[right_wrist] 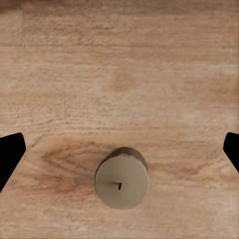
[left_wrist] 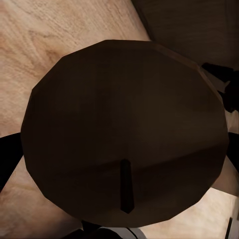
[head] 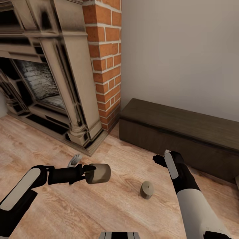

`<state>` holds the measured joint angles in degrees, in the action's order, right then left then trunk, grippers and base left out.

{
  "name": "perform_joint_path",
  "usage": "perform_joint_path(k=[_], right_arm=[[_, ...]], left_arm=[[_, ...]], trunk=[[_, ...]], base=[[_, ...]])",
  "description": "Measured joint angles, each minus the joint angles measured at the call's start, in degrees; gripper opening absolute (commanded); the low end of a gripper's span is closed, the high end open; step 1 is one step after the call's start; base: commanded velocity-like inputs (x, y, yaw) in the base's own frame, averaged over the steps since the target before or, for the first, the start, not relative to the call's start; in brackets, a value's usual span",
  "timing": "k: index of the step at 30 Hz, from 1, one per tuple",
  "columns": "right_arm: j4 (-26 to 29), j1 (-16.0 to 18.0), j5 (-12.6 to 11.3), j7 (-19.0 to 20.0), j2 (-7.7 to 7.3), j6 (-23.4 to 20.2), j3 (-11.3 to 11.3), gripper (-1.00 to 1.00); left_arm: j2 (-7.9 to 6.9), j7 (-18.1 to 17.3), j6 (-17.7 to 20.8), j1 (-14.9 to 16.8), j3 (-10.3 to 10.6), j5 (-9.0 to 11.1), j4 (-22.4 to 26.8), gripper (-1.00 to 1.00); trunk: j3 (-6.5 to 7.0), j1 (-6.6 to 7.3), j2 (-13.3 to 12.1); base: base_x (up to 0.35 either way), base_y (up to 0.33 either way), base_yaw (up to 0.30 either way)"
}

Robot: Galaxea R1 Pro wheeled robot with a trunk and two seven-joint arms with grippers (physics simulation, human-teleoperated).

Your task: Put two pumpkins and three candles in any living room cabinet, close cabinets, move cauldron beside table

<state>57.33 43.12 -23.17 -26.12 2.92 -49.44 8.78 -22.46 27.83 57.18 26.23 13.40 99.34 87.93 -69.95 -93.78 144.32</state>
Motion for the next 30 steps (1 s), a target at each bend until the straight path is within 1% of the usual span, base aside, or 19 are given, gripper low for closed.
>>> perform_joint_path(k=[3,6,7,8,9,10,11,13,14,17,19,23,30], right_arm=[[-0.27,0.01,0.03,0.0,0.02,0.1,0.0,1.0],[-2.08,0.01,-0.07,0.07,0.03,0.94,0.0,1.0],[-4.2,0.0,-0.15,0.13,0.0,1.74,-0.01,1.0],[-5.1,0.0,-0.14,0.16,-0.02,2.06,-0.01,1.0],[-7.46,0.0,-0.15,0.54,-0.13,2.94,-0.06,1.0],[-8.22,0.0,-0.14,0.82,-0.18,3.25,-0.13,1.0],[-9.3,0.0,-0.17,1.62,-0.26,3.8,-0.25,1.0],[-10.51,0.0,-0.19,4.42,-0.42,4.51,-0.48,1.0],[-10.86,0.02,-0.09,6.33,-0.48,4.69,-0.55,1.0],[-11.51,0.01,0.13,10.45,-0.56,4.91,-0.58,1.0],[-11.87,0.01,0.28,11.94,-0.58,4.98,-0.58,1.0],[-12.12,0.01,0.38,12.77,-0.59,5.05,-0.58,1.0],[-12.31,0.01,0.47,12.91,-0.59,5.12,-0.61,1.0]], left_arm=[[0.05,-0.01,-0.07,0.0,0.05,0.28,0.0,-1.0],[0.07,-0.01,-0.06,0.0,0.03,0.3,0.02,-1.0],[0.08,-0.01,-0.06,0.0,0.03,0.76,0.04,-1.0],[0.08,-0.01,-0.1,0.0,0.04,1.16,0.04,-1.0],[0.05,-0.02,-0.06,0.0,0.06,1.96,0.05,-1.0],[0.04,-0.01,-0.12,0.0,0.06,2.5,0.06,-1.0],[0.02,-0.01,-0.07,0.0,0.07,2.79,0.07,-1.0],[0.01,-0.01,-0.07,0.0,0.07,3.36,0.06,-1.0],[0.0,0.0,-0.06,0.0,0.08,3.44,0.07,-1.0],[0.0,0.0,-0.06,0.0,0.08,3.6,0.07,-1.0],[0.0,0.0,-0.06,0.0,0.08,3.63,0.08,-1.0],[0.0,0.0,-0.05,0.0,0.14,3.67,0.09,-1.0],[-0.01,0.01,-0.03,0.0,0.17,3.66,0.09,-1.0]], trunk=[[0.0,-0.02,0.0],[0.0,-0.02,0.0],[0.0,-0.03,0.0],[0.0,-0.02,0.0],[0.0,-0.03,0.0],[0.0,-0.02,0.0],[0.0,-0.03,0.0],[0.0,-0.02,0.0],[0.0,-0.02,0.0],[0.0,-0.02,0.0],[0.0,-0.02,0.0],[0.0,-0.02,0.0],[-1.55,-0.21,0.09]], base=[[0.065,0.0,0.0],[0.021,0.0,0.0],[0.007,0.0,0.0],[0.004,0.0,0.0],[0.003,0.0,0.0],[0.002,0.0,0.0],[0.001,0.0,0.0],[0.0,0.0,0.0],[0.0,0.0,0.0],[0.0,0.0,0.0],[0.0,0.0,0.0],[0.0,0.0,0.0],[0.0,0.0,0.0]])
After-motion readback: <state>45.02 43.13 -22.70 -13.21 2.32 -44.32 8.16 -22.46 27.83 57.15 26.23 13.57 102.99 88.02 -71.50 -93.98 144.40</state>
